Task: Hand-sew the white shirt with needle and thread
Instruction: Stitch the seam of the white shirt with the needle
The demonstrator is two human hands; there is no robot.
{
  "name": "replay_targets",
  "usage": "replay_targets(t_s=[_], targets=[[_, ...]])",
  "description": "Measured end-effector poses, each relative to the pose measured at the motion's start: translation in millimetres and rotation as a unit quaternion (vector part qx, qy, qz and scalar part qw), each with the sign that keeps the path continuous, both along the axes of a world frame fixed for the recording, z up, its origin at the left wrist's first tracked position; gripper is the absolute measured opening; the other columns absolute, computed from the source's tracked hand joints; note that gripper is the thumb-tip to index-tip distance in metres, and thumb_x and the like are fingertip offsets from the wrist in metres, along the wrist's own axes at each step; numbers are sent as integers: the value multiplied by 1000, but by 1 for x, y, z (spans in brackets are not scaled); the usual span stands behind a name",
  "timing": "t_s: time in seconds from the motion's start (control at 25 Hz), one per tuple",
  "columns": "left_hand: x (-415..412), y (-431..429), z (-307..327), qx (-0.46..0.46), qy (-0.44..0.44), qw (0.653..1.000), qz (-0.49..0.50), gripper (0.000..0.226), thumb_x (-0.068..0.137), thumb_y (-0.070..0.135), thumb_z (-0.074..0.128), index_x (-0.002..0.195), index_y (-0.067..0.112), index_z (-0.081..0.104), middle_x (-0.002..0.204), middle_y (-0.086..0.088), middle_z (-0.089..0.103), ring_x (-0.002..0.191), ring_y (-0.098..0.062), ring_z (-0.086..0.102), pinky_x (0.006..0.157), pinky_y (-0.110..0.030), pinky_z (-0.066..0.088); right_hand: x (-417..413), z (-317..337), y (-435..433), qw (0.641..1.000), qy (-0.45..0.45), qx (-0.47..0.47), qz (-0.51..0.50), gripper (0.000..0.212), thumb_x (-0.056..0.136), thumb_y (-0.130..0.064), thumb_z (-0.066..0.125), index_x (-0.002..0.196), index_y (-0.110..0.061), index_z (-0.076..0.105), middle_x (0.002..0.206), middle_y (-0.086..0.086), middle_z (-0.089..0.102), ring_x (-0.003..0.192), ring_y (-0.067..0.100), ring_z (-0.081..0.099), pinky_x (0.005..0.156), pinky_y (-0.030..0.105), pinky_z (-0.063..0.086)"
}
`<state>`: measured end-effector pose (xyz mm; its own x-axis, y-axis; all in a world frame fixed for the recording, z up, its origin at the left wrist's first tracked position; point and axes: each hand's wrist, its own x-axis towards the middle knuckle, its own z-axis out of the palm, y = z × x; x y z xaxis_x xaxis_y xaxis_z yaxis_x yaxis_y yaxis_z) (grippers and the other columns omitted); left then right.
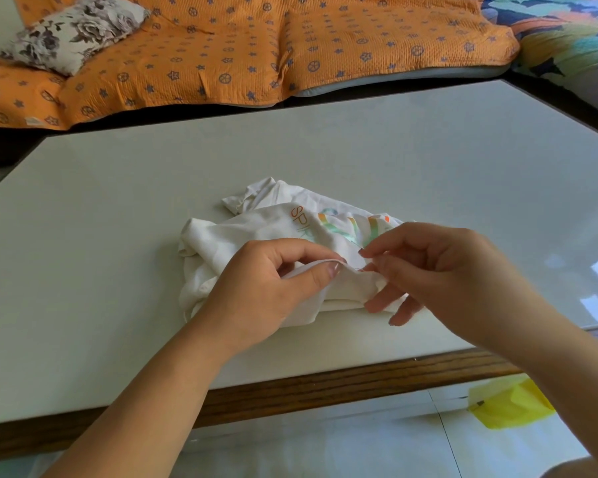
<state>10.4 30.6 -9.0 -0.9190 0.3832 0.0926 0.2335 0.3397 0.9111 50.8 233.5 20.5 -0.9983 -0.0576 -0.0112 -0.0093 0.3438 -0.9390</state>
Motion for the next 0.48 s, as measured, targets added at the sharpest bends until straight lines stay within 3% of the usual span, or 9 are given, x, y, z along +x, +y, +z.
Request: replay_targets(t_s=[0.12, 0.28, 0.48], targets=[[-1, 1, 1, 16, -6, 1000, 2, 12, 82, 44, 71, 92, 41, 76, 90, -2, 76, 92, -33, 66, 88, -47, 54, 1, -1, 0, 1000, 3, 20, 11, 27, 92, -4, 57, 90, -26, 74, 72, 1, 75, 70, 15, 74, 66, 30, 60], [-1, 2, 3, 41, -11, 999, 1, 17, 78, 42, 66, 87, 32, 77, 87, 7, 76, 89, -19, 69, 84, -27, 54, 3, 2, -1, 1000, 2, 18, 24, 26, 89, -3, 58, 88, -23, 75, 69, -3, 75, 68, 8, 73, 64, 17, 56], [-1, 0, 3, 48, -24, 999, 0, 12, 83, 36, 69, 88, 29, 77, 88, 7, 76, 90, -16, 69, 84, -25, 53, 4, 5, 0, 999, -3, 12, 31, 25, 88, -2, 58, 83, -22, 74, 70, -1, 75, 67, 9, 73, 65, 16, 56]])
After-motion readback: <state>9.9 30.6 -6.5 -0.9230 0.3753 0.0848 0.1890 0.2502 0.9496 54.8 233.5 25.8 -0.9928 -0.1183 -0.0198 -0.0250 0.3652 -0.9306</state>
